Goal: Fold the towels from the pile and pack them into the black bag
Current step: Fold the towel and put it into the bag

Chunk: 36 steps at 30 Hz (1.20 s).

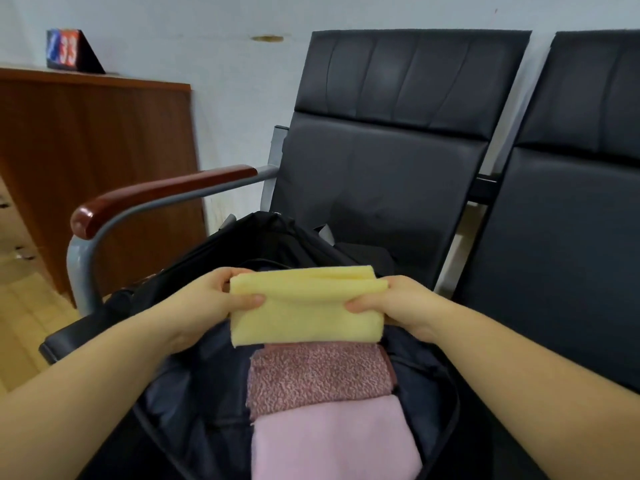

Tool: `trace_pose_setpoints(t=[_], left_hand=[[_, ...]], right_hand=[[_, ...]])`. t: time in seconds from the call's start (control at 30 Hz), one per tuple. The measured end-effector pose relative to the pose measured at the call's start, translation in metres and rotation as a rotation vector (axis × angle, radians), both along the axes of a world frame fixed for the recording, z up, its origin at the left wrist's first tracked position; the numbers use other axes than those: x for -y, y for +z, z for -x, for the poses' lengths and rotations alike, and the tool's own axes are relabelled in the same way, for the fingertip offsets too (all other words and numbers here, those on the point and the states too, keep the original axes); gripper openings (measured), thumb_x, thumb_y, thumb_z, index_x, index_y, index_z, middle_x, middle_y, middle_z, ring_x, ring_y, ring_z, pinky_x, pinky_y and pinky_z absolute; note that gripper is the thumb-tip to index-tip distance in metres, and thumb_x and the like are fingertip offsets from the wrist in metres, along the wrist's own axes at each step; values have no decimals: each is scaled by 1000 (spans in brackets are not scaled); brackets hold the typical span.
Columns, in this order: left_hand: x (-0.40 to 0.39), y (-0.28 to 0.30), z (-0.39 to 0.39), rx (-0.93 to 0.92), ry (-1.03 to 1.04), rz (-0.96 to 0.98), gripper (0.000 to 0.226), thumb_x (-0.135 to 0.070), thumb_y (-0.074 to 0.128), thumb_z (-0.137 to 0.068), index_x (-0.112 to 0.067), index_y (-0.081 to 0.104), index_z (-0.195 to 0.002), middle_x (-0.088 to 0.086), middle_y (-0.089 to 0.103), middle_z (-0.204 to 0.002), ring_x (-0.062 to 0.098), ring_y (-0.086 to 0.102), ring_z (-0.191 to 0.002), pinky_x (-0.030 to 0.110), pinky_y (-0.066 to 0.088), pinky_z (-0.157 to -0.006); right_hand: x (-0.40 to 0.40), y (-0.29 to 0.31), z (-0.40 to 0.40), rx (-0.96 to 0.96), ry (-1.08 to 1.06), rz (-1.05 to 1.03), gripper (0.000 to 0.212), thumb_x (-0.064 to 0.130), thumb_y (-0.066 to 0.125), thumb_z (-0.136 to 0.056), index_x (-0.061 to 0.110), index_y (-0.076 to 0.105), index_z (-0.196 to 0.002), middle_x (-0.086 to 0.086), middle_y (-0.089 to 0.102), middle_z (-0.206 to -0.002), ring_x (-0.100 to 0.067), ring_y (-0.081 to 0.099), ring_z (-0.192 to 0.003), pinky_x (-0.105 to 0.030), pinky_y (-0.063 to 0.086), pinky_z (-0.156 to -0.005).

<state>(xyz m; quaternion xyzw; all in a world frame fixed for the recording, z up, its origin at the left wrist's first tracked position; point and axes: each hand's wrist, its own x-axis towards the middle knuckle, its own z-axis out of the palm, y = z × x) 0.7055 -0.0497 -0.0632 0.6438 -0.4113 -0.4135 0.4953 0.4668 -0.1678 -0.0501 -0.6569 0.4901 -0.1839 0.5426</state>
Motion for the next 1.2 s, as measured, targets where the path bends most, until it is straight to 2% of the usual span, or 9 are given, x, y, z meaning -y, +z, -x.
trace_pose_setpoints(t=[0.1, 0.17, 0.3, 0.47, 0.57, 0.77, 0.9, 1.1, 1.2], left_hand=[[20, -6, -11, -52, 169, 26, 39, -8, 67, -85, -8, 53, -121, 12, 64, -112, 28, 63, -101, 39, 53, -81], [33, -14, -12, 112, 255, 6, 35, -14, 66, -88, -13, 50, -119, 8, 61, -110, 26, 61, -100, 41, 52, -84], [58, -24, -8, 342, 282, -64, 19, -16, 55, -94, -17, 50, -112, 6, 59, -108, 25, 57, -101, 38, 48, -85], [101, -27, -6, 395, 311, -83, 56, -17, 53, -95, -9, 33, -146, 16, 47, -140, 32, 47, -125, 34, 38, -100], [124, -29, -5, 407, 362, -83, 64, -19, 53, -96, -15, 20, -151, 18, 35, -148, 32, 40, -132, 34, 32, -106], [146, -61, 1, 453, 414, -71, 65, -20, 52, -97, -23, 16, -151, 14, 17, -154, 33, 42, -129, 36, 33, -104], [148, -79, 1, 617, 343, -139, 60, -24, 49, -98, -20, 20, -150, 11, 11, -157, 36, 41, -129, 37, 34, -103], [134, -73, 16, 1157, 51, -322, 70, -51, 27, -100, -12, 3, -153, 14, -11, -159, 31, -2, -147, 44, 8, -117], [129, -76, 21, 1007, -196, -525, 87, -69, 20, -92, -12, -9, -152, 11, -18, -158, 29, -15, -146, 45, -1, -119]], right_hand=[[2, -8, -25, 325, -128, -233, 19, 13, 75, -79, 7, 68, -95, -8, 74, -89, -21, 71, -77, -35, 58, -69], [8, -20, -39, 311, -183, -191, 26, 18, 75, -80, 6, 66, -101, -11, 72, -96, -26, 69, -86, -43, 57, -81], [28, -35, -56, 102, -241, 133, 37, 33, 72, -81, 11, 60, -109, -5, 65, -109, -23, 62, -100, -45, 50, -94], [68, -37, -71, -296, -318, 638, 56, 60, 55, -81, 15, 59, -113, -15, 52, -132, -34, 39, -130, -49, 24, -113], [83, -42, -75, -552, -305, 737, 63, 59, 50, -86, 13, 55, -128, -22, 23, -154, -32, 11, -146, -46, 0, -118], [105, -66, -75, -794, -224, 792, 65, 63, 45, -87, 13, 59, -126, -17, 7, -160, -27, -1, -148, -44, -7, -117], [107, -80, -73, -872, -213, 868, 65, 59, 44, -91, 12, 46, -137, -15, 0, -160, -25, -5, -148, -43, -9, -117], [88, -82, -63, -701, -146, 1001, 38, 50, 45, -94, 27, 49, -124, -24, 0, -158, -34, -7, -147, -49, -14, -114], [79, -83, -61, -839, -18, 938, 54, 66, 28, -92, 36, 56, -126, -22, -11, -157, -35, -18, -145, -53, -20, -110]])
